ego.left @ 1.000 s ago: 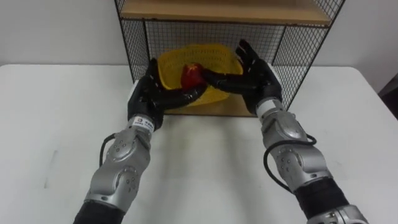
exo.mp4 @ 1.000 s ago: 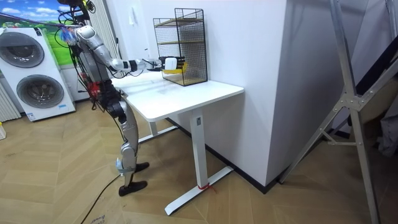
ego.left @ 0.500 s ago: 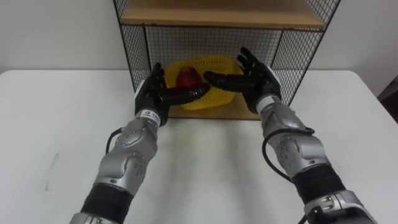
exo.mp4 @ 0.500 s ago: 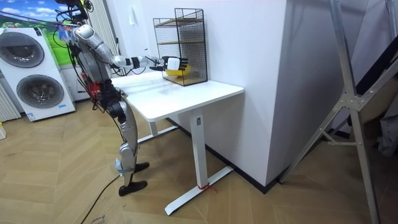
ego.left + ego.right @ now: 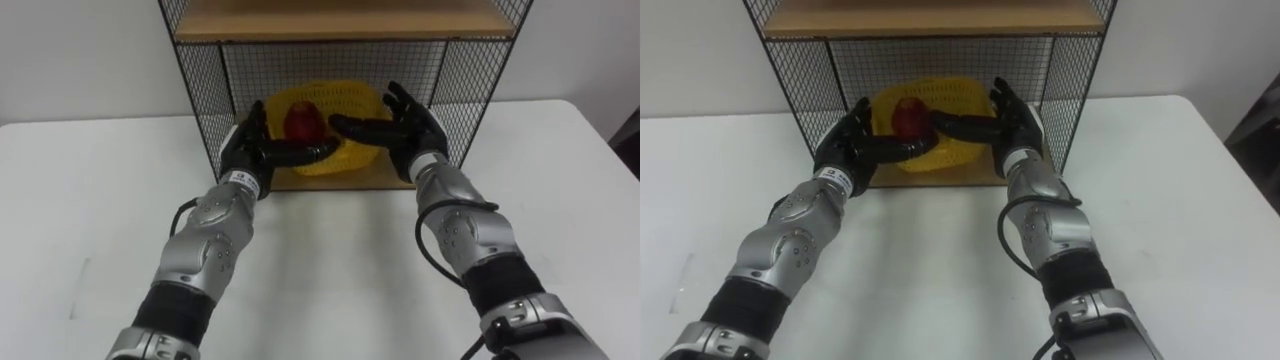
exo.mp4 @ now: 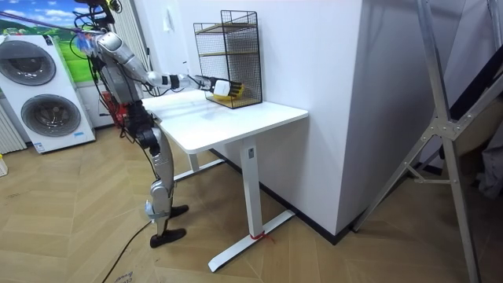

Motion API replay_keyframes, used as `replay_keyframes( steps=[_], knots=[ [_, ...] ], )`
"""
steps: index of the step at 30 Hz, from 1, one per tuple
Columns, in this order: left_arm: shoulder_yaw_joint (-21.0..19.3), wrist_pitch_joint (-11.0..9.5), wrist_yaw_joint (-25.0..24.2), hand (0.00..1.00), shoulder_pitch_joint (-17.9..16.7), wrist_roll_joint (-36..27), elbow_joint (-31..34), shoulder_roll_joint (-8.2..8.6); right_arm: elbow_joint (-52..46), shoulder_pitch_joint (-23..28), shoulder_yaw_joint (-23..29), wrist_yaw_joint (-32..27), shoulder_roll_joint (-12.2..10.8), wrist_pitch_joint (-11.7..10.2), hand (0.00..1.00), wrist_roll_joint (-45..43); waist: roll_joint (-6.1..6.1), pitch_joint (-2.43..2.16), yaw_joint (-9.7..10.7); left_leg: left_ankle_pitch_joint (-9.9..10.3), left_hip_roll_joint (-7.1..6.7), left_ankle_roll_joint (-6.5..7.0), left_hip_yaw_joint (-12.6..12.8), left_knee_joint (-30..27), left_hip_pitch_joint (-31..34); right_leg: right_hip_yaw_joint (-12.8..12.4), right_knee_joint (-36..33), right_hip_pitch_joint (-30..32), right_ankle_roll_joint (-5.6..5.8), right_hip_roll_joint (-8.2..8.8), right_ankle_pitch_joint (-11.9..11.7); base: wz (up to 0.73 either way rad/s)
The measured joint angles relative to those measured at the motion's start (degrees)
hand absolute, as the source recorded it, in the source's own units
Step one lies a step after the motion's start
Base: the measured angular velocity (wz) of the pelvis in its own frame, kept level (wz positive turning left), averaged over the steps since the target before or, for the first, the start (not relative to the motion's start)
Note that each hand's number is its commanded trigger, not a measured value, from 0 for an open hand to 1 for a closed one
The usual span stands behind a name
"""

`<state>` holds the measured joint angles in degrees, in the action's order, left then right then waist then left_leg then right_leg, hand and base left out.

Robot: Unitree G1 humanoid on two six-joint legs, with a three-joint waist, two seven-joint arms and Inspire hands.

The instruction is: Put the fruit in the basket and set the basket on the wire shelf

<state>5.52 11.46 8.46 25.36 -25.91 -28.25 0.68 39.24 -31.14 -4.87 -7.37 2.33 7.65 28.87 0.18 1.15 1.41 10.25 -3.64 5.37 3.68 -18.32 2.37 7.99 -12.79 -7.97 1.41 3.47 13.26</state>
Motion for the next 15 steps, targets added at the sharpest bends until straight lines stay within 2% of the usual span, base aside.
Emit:
replay_keyframes(
  steps=[4, 8, 12, 15],
  knots=[
    [-0.9, 0.0, 0.1, 0.00, 0.0, 2.9, 0.0, -0.07, 0.6, 0.0, -0.1, 0.5, -0.4, 0.0, 0.00, -0.6, -0.05, 0.00, -0.2, -0.3, 0.01, -0.21, 0.0, 0.8, 0.0, 0.0, 0.0, 0.4, -0.05, -0.02, 0.0, 0.00],
    [-1.0, 0.0, 0.1, 0.00, 0.0, 3.0, -0.1, -0.32, 0.6, 0.1, -0.1, 0.9, -0.4, 0.0, 0.00, -0.6, -0.38, 0.11, -0.2, -0.3, -0.01, -0.23, 0.0, 0.8, 0.0, 0.0, 0.0, 0.5, -0.05, 0.02, 0.0, 0.00],
    [-1.0, 0.0, 0.6, 0.00, -0.1, 2.9, -0.7, -0.61, 0.5, 1.0, 0.0, 0.6, -0.1, 0.0, 0.00, -0.2, -1.30, -0.04, -0.3, -0.3, -0.07, -0.23, 0.1, 0.9, -0.1, -0.1, 0.2, 0.3, -0.05, 0.08, 0.0, 0.00],
    [-1.5, 0.0, 1.2, 0.00, -0.2, 2.8, -1.0, -0.98, 0.5, 1.1, 0.1, 0.4, 0.2, 0.0, 0.00, -0.2, -1.46, -0.04, -0.3, -0.3, -0.08, -0.23, 0.1, 0.7, -0.1, -0.2, 0.2, 0.1, -0.05, 0.10, 0.0, -0.01]
  ],
)
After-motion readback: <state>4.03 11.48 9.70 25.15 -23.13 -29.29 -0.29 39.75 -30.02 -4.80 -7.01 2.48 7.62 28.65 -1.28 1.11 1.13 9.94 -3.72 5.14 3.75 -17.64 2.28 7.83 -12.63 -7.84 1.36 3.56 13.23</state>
